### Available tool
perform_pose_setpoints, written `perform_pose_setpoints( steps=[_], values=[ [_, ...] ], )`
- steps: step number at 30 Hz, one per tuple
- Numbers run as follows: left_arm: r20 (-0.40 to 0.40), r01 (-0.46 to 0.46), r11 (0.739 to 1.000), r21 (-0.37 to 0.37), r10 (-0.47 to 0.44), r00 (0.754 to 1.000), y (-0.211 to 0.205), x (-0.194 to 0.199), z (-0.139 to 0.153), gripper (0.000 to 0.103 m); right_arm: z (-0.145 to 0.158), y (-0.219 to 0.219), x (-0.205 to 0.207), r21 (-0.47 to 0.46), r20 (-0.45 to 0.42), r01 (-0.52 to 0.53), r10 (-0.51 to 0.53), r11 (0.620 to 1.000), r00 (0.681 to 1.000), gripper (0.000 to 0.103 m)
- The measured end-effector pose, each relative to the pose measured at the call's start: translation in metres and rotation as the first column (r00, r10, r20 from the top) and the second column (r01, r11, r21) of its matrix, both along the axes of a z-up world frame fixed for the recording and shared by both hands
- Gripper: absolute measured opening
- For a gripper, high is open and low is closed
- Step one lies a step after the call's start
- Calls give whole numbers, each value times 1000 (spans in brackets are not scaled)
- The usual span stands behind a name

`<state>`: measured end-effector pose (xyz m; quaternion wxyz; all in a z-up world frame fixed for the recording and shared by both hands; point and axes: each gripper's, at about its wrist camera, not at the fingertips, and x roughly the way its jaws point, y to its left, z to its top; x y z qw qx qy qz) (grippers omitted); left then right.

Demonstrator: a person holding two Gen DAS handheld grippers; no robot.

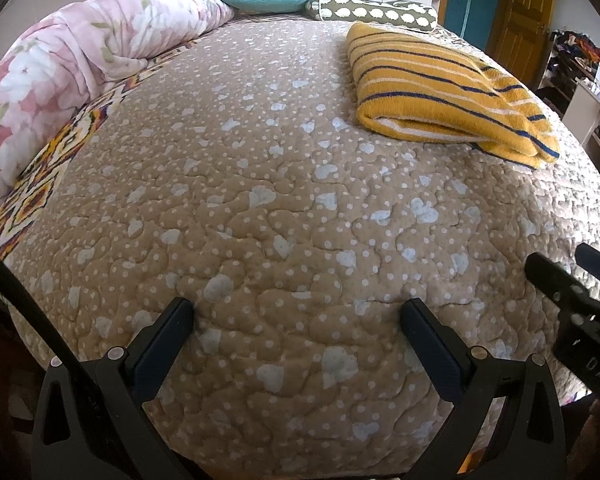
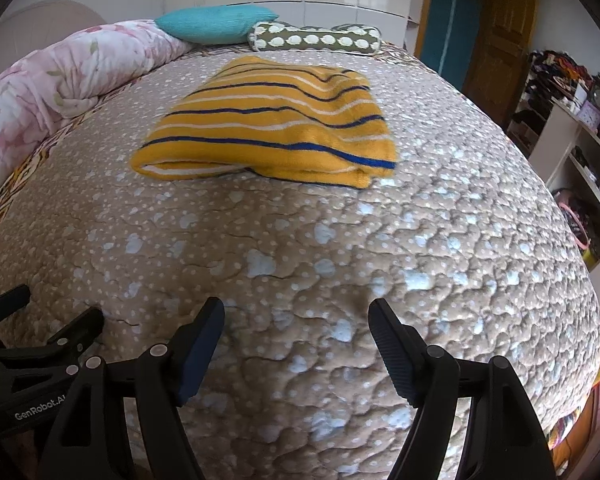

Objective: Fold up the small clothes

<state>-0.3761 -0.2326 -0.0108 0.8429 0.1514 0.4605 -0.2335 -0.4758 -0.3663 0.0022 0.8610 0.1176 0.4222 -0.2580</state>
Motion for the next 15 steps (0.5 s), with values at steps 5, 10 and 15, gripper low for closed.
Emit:
perform_pose_setpoints(
  steps=[5,10,15],
  values=[
    [13,5,1000,-16,-5,1000,0,2,2,103,0,-3,3,10,5,-1,1,1000,1000,79],
    [70,-12,997,-80,18,997,3,5,20,103,10,-8,5,-3,30,-4,4,1000,1000,80],
    [43,9,997,-79,-5,999,-3,29,21,103,16,-11,13,17,60,-23,22,1000,998,81]
  ],
)
